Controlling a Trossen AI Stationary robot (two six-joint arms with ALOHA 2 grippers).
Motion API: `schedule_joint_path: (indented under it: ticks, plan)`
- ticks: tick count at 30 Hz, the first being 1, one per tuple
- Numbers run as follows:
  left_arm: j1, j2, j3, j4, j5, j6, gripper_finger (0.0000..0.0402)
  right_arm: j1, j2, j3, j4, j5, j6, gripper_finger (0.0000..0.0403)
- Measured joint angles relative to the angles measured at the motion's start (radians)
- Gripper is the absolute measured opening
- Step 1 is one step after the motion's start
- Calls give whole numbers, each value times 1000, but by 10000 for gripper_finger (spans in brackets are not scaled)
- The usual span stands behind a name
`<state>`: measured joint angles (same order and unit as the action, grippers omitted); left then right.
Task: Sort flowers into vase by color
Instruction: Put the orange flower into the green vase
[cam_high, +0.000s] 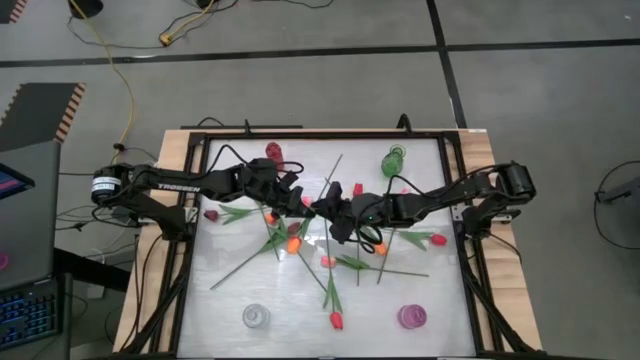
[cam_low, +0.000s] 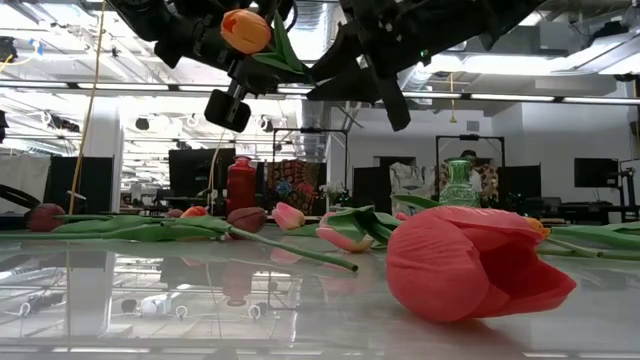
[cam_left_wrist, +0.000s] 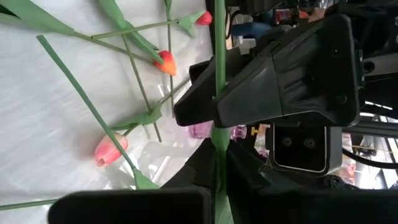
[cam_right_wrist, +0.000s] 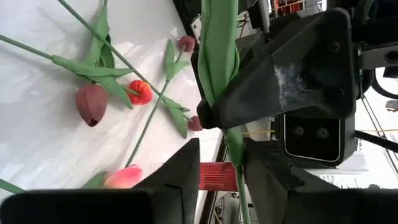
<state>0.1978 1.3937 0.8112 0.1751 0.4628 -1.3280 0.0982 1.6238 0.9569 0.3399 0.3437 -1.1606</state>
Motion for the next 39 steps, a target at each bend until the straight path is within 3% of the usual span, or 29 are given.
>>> schedule_joint_path:
  ticks: [10, 15, 22, 26, 31, 39]
  plan:
    - [0, 0, 0, -3, 2, 46, 7, 0, 0, 0, 5, 0, 0, 56]
    - [0, 0, -1, -2, 4, 116, 50, 1, 0, 0, -1, 0, 0, 26]
    - [4, 0, -1, 4, 9, 239, 135, 15, 0, -1, -7, 3, 42, 27]
    - [21, 0, -1, 24, 9, 360, 163, 14, 0, -1, -20, 42, 118, 26]
    - [57, 0, -1, 45, 50, 453, 173, 15, -7, 0, -62, 127, 200, 25]
    - [132, -5, 0, 86, 83, 570, 174, 4, -118, -2, -308, 129, 446, 25]
